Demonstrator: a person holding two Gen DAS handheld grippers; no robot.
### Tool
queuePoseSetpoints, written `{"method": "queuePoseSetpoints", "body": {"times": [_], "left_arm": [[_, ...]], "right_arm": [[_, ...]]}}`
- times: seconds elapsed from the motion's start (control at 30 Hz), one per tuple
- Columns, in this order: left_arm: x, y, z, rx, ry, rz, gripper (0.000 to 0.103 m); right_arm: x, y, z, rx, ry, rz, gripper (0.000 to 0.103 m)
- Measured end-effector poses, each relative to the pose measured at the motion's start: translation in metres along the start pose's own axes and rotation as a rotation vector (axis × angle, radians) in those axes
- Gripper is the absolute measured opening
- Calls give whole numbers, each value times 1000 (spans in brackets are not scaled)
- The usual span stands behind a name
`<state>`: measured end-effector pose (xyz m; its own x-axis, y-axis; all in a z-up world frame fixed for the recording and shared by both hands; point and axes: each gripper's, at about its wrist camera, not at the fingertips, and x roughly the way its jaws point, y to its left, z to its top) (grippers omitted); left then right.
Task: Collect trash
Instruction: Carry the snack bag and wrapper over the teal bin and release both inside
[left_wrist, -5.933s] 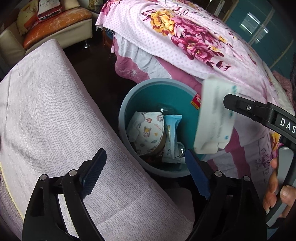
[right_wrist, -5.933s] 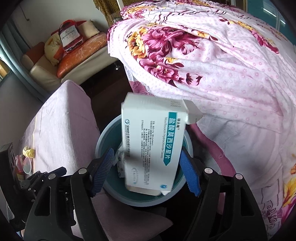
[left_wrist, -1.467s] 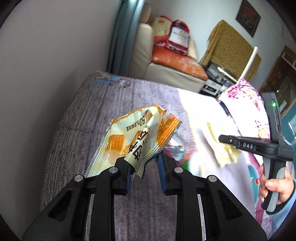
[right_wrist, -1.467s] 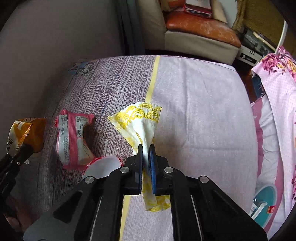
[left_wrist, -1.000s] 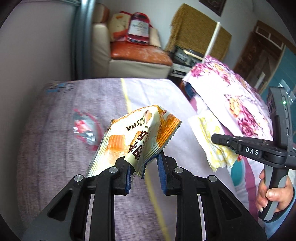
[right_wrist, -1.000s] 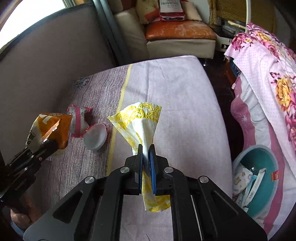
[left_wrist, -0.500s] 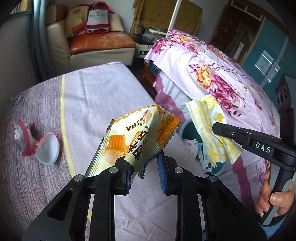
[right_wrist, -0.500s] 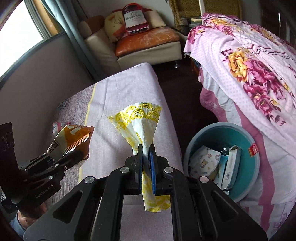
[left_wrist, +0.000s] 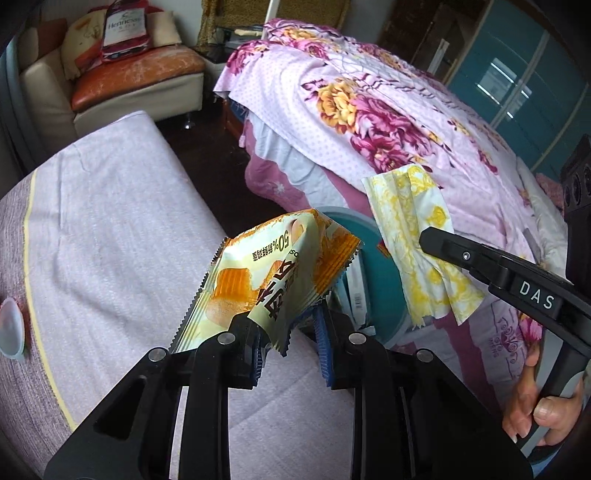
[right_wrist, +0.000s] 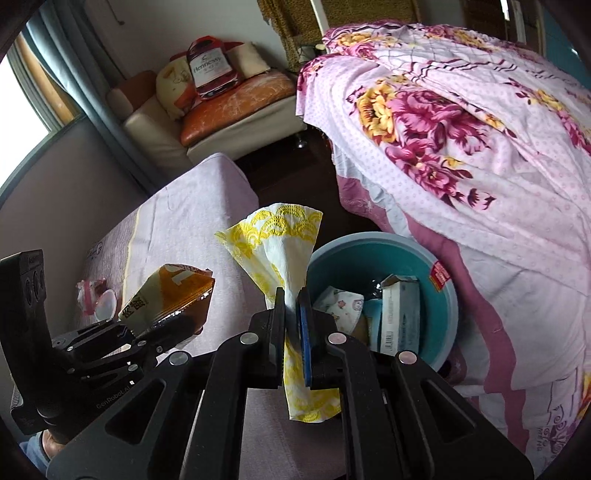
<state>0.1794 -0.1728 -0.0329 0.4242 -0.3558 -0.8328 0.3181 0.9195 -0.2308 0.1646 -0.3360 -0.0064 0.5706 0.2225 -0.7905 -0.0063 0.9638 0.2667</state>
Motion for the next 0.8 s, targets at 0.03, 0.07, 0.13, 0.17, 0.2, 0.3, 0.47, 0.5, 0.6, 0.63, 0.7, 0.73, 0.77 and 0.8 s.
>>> {"method": "queuePoseSetpoints", "body": {"times": [0.03,0.07,0.13,0.17,0.2,0.3,0.47,0.5,0.6,0.63,0.7,0.73,0.77,0.8], "left_arm": [[3,-5,1,7,6,-4,25],[8,-9,2,14,11,-9,25],[15,-17,5,22,20,-15,25],[18,-20,5,23,26,-19,25],[21,-23,6,22,30,-22,25],[30,-29,10,23,44,-33,25],[43,-39,14,35,65,-47,25],[46,-41,15,38,68,-49,25],[52,-44,18,44,76,-56,25],[54,-45,19,46,78,-58,25],[58,-46,20,47,84,-62,25],[59,-46,20,47,86,-65,25],[61,-46,20,47,88,-67,25],[62,-47,21,47,89,-69,25]], "right_arm": [[0,-5,0,5,-2,-4,7],[-1,-10,0,11,-3,-8,7],[-1,-23,2,26,-4,-17,7],[0,-28,2,31,-4,-23,7],[-1,-30,2,34,-3,-26,7],[1,-40,4,36,1,-42,7],[6,-46,3,39,13,-56,7],[8,-50,4,41,16,-63,7],[10,-53,6,49,20,-72,7],[10,-54,6,52,20,-78,7],[11,-56,8,57,21,-85,7],[11,-57,8,58,22,-89,7],[12,-58,9,59,23,-93,7],[12,-58,9,59,24,-95,7]]}}
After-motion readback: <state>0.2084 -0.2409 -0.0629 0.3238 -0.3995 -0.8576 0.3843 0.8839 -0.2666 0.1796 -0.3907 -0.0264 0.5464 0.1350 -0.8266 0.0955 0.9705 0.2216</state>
